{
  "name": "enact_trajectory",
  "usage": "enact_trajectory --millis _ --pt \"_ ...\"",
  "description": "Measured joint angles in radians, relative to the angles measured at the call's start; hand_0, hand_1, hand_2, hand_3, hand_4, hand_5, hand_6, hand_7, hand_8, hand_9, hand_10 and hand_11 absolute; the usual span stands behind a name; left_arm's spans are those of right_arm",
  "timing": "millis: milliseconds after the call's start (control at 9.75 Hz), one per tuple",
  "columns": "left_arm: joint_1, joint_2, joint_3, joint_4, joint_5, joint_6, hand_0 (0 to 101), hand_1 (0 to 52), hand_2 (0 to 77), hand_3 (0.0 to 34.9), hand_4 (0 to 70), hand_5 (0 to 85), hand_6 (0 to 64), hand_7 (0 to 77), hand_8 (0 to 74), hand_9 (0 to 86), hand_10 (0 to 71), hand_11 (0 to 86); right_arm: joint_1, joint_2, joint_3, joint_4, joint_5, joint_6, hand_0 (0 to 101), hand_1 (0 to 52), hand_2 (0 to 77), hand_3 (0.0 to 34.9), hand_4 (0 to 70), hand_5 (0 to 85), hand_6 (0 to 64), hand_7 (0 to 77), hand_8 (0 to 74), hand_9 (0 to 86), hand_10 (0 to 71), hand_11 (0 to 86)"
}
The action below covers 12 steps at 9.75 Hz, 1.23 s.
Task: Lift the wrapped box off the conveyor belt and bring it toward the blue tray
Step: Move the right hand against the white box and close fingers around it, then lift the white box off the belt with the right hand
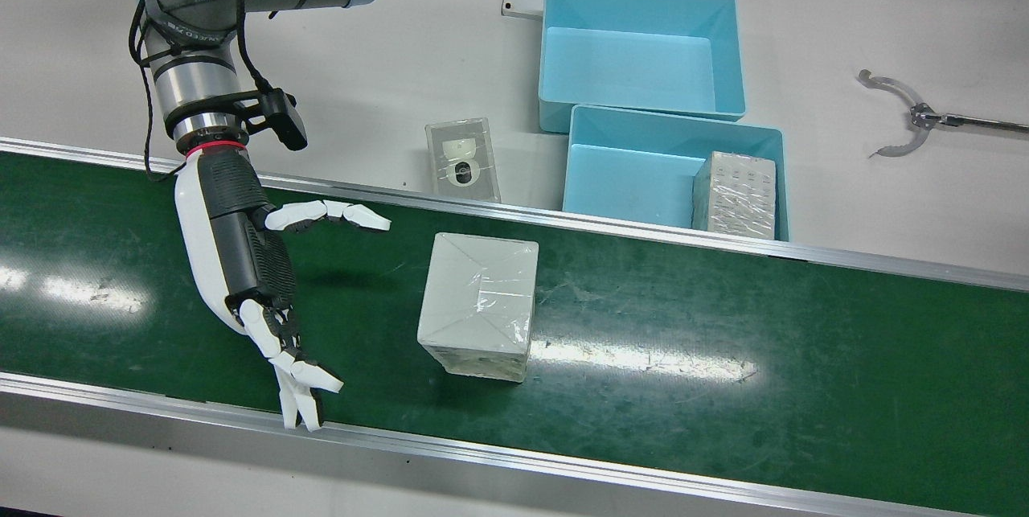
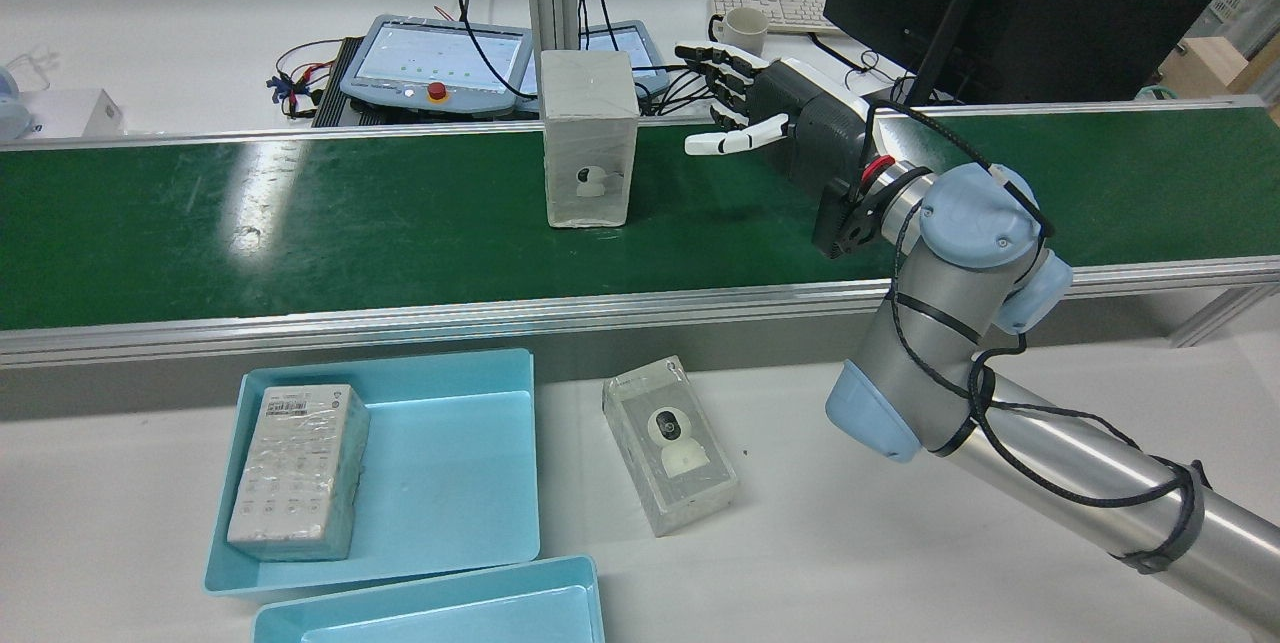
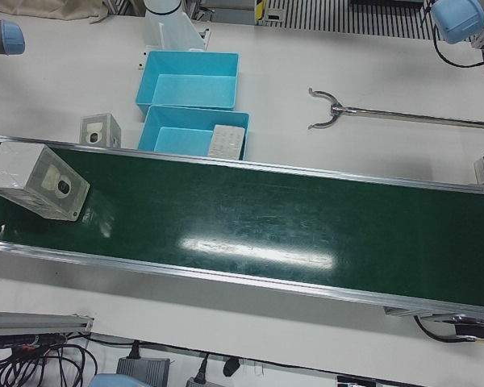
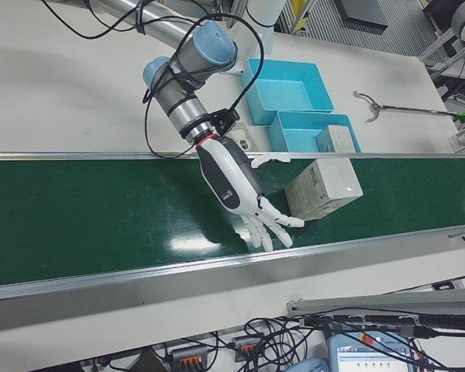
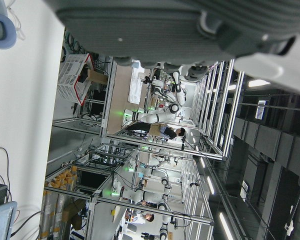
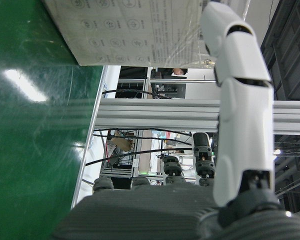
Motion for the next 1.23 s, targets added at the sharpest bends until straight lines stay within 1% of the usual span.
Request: enact_trajectory --millis 103,205,308,410,615,718,821,923,1026,1128,1231 --pt "0.000 0.000 0.000 0.000 0.000 0.000 0 0.0 1.1 0.0 0.5 0.5 0.5 0.5 0.0 0.5 0.5 0.0 -0.002 0.003 0.000 0.000 0.002 0.001 48 18.0 21.8 13.9 8.2 19.6 0.0 0.5 0.0 1.1 0.0 1.6" --pt "0.000 0.000 0.000 0.000 0.000 0.000 0 0.0 0.5 0.0 0.5 0.5 0.5 0.5 0.5 0.0 0.0 0.0 -0.003 0.004 0.000 0.000 0.004 0.001 48 18.0 21.8 13.9 8.2 19.6 0.0 0.5 0.0 1.1 0.0 1.6" --pt "0.000 0.000 0.000 0.000 0.000 0.000 0 0.0 1.1 0.0 0.5 0.5 0.5 0.5 0.5 0.0 0.0 0.0 -0.003 0.004 0.001 0.000 0.004 0.002 49 20.2 25.1 12.1 9.3 21.3 0.0 0.5 0.0 1.1 0.0 1.6" --pt "0.000 0.000 0.000 0.000 0.000 0.000 0 0.0 1.1 0.0 0.5 0.5 0.5 0.5 0.5 0.0 0.0 0.0 -0.003 0.005 0.002 0.000 0.004 0.002 49 19.6 25.6 11.8 10.4 21.3 0.0 0.5 0.0 1.1 0.0 1.6" --pt "0.000 0.000 0.000 0.000 0.000 0.000 0 0.0 0.5 0.0 0.5 0.5 0.5 0.5 0.0 0.5 0.5 0.0 -0.006 0.010 0.003 0.000 0.004 0.002 49 19.6 26.2 11.9 10.4 21.3 0.0 0.5 0.0 1.1 0.0 1.6" --pt "0.000 0.000 0.000 0.000 0.000 0.000 0 0.0 0.5 0.0 0.5 0.5 0.5 0.5 0.0 0.5 0.5 0.0 -0.009 0.011 0.005 0.000 0.004 0.001 50 20.7 26.2 11.9 11.5 21.3 0.0 0.5 0.0 1.1 0.0 1.6" --pt "0.000 0.000 0.000 0.000 0.000 0.000 0 0.0 1.1 0.0 0.5 0.5 0.5 0.5 0.0 0.5 0.5 0.0 -0.012 0.012 0.013 -0.001 0.004 0.000 50 20.7 26.2 11.8 11.5 21.3 0.0 0.5 0.0 1.1 0.0 1.6" --pt "0.000 0.000 0.000 0.000 0.000 0.000 0 0.0 1.1 0.0 0.5 0.5 0.5 0.5 0.0 0.5 0.5 0.0 -0.019 0.013 0.021 -0.002 0.002 -0.001 50 20.7 26.2 11.8 8.2 21.8 0.0 0.5 0.0 1.1 0.0 1.6" --pt "0.000 0.000 0.000 0.000 0.000 0.000 0 0.0 1.1 0.0 0.5 0.5 0.0 0.5 0.5 0.0 0.5 0.0 -0.027 0.014 0.027 -0.003 0.001 -0.002 53 25.1 24.0 15.4 3.8 19.6 0.0 0.5 0.0 1.1 0.0 1.6" --pt "0.000 0.000 0.000 0.000 0.000 0.000 0 0.0 1.1 0.0 0.5 0.5 0.0 0.5 0.5 0.0 0.5 0.0 -0.033 0.014 0.031 -0.003 0.000 -0.002 53 21.8 19.1 19.3 0.0 19.6 0.0 0.5 0.0 1.1 0.0 1.6" --pt "0.000 0.000 0.000 0.000 0.000 0.000 0 0.0 1.1 0.0 0.5 0.5 0.5 0.5 0.5 0.0 0.5 0.0 -0.038 0.014 0.033 -0.003 0.000 -0.002 53 20.2 16.4 25.4 0.0 19.6 0.0 0.0 0.0 1.1 0.0 1.1"
